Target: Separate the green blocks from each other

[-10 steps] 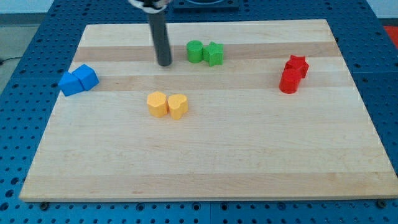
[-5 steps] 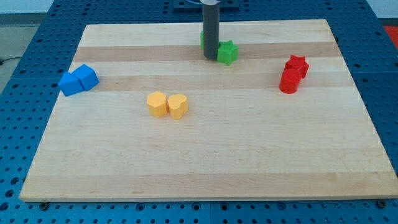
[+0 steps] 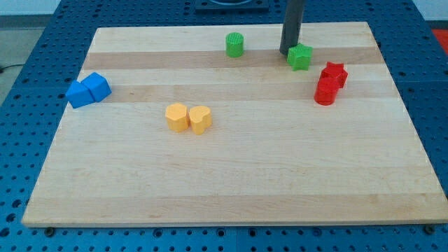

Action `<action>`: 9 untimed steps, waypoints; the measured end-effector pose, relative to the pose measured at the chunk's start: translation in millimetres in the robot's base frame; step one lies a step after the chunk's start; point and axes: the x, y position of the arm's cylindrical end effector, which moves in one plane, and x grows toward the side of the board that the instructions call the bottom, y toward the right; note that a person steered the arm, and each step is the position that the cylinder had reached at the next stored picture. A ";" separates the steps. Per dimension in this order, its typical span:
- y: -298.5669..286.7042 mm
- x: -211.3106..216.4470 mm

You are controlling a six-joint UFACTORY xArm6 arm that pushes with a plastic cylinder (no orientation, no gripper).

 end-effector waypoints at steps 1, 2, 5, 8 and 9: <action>-27.9 24.2; -35.4 54.0; 65.3 -0.8; 111.6 -15.7; 93.3 -15.7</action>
